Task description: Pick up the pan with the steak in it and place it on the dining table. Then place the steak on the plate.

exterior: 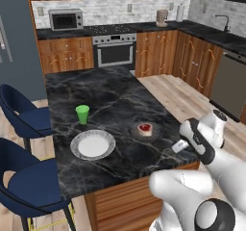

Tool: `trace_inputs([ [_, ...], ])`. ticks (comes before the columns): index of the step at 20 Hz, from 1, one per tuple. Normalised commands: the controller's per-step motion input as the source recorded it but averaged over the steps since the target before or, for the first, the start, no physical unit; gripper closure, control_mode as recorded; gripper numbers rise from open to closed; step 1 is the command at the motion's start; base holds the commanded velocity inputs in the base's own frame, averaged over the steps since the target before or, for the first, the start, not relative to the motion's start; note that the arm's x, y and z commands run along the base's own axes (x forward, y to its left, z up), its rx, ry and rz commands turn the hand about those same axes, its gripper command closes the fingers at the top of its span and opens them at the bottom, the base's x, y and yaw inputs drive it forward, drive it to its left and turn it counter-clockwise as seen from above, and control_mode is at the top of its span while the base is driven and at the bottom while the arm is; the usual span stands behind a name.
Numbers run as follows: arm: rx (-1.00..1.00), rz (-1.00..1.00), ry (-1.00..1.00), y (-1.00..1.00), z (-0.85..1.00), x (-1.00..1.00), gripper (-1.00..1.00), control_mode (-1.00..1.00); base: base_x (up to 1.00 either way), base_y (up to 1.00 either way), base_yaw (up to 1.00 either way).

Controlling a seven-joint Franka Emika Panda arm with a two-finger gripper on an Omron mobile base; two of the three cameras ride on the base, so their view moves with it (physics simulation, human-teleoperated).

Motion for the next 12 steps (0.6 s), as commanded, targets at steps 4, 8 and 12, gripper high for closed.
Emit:
trace_inputs([
  [4,-0.04,-0.04,0.06,0.50,-0.53,0.65,1.00,-1.00,0.00,0.00,0.00],
  [8,-0.12,-0.03,0.09,0.47,-0.72,0.40,1.00,-1.00,0.00,0.00,0.00],
  [12,-0.11,0.02,0.12,0.09,-0.55,-0.25,1.00,-1.00,0.00,0.00,0.00],
])
